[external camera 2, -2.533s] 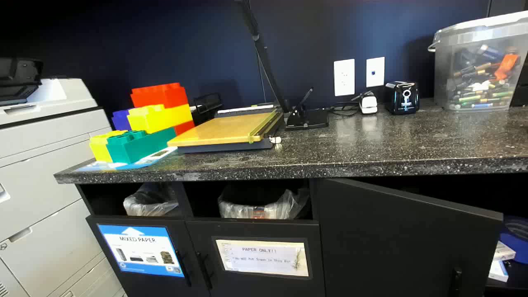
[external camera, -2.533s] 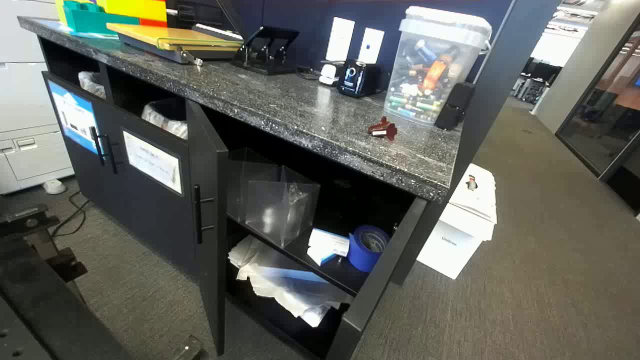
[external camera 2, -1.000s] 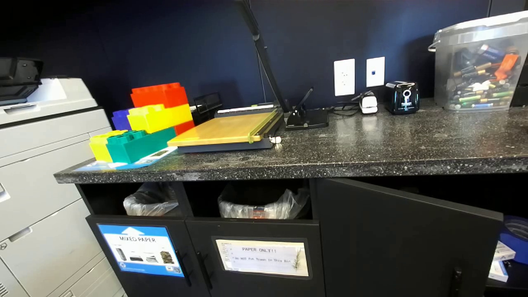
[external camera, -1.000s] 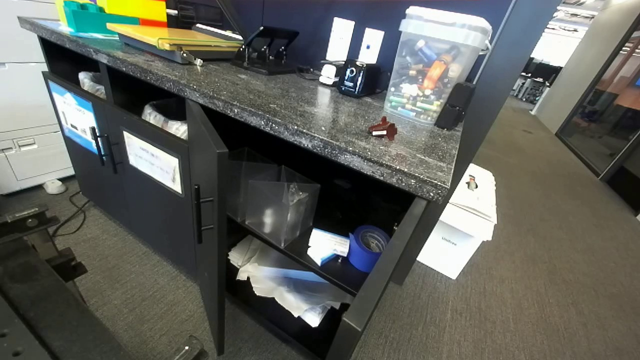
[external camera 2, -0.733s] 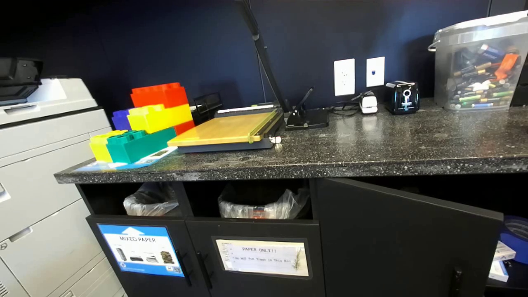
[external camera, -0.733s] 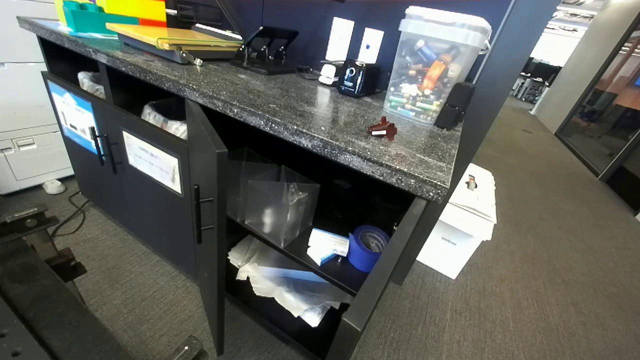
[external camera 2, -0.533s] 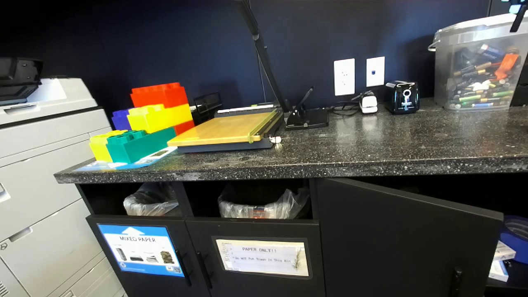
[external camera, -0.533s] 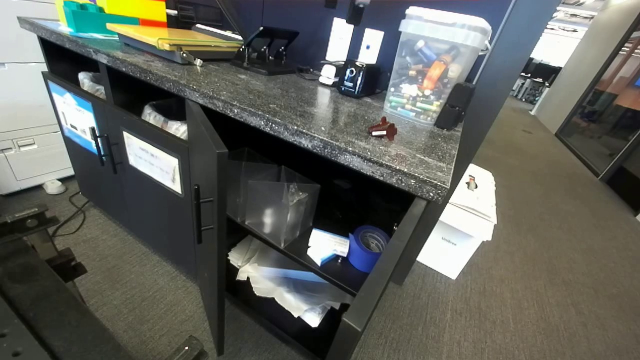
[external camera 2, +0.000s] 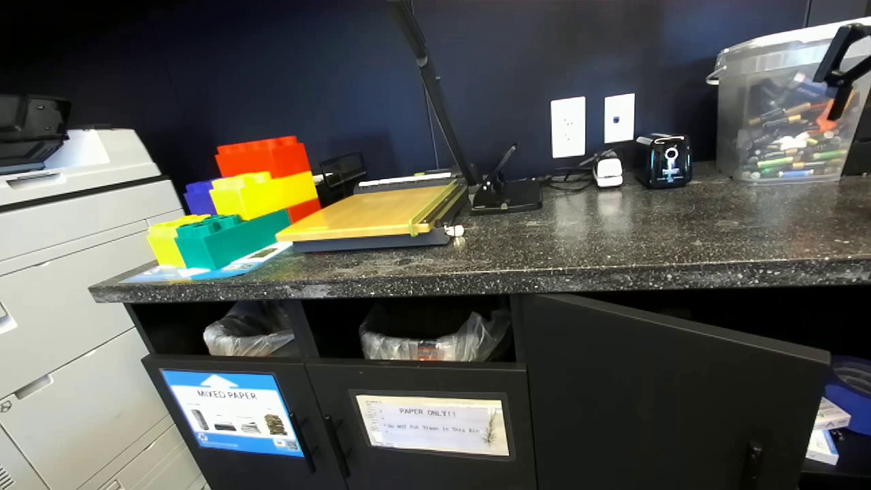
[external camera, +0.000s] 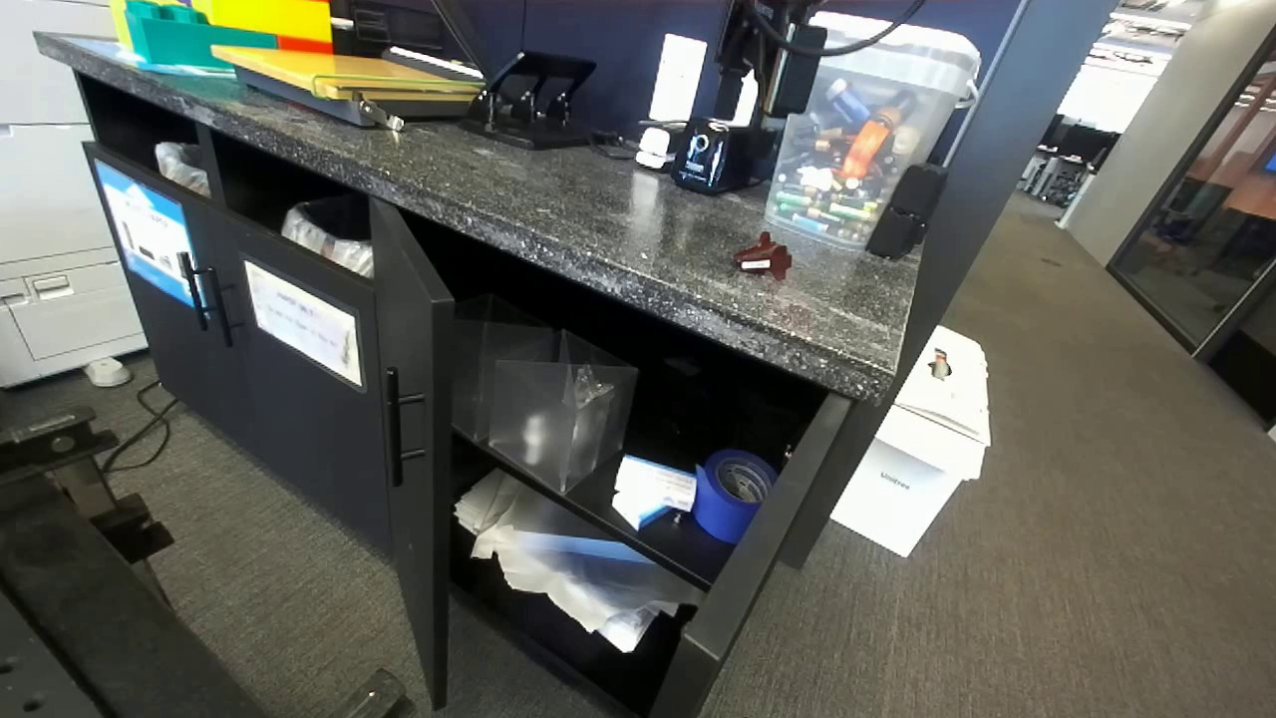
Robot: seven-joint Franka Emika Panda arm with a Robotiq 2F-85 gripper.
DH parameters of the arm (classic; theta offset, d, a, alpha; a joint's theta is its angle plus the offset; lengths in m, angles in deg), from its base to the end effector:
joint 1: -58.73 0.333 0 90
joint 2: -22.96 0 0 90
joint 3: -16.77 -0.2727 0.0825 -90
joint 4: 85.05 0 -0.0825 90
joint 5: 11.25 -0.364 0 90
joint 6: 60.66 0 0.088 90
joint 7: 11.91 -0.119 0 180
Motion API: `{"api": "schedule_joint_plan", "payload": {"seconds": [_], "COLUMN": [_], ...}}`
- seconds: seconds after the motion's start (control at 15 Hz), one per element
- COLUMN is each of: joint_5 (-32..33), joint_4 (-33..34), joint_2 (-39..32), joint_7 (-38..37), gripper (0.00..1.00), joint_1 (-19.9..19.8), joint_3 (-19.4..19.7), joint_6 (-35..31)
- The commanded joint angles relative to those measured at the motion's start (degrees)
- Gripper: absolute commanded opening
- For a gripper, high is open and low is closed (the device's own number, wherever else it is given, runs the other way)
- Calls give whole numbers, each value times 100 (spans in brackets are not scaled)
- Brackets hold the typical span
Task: Move the black object to the left.
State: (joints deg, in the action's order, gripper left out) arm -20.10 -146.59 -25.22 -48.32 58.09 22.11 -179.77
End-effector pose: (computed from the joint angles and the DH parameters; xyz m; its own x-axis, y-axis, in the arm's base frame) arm 0.7338 -0.0463 0.3068 0.7124 -0.6963 0.0874 -0.6801 -0.7157 -0.1589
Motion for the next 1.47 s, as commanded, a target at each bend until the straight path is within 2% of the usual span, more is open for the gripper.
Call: {"api": "schedule_joint_plan", "payload": {"seconds": [0.0,0.47,0.8,0.87,0.93,1.4], "joint_5": [129,342,466,479,488,567], "joint_4": [1380,3006,3341,3366,3382,3421], "joint_2": [-985,-2286,-2675,-2717,-2756,-2754], "joint_7": [-308,-641,-760,-772,-778,-786], "gripper": [100,100,100,93,74,21], "joint_1": [-64,-230,-290,-296,-304,-301], "joint_3": [115,189,256,275,286,363], "joint_6": [344,854,946,915,899,882]}}
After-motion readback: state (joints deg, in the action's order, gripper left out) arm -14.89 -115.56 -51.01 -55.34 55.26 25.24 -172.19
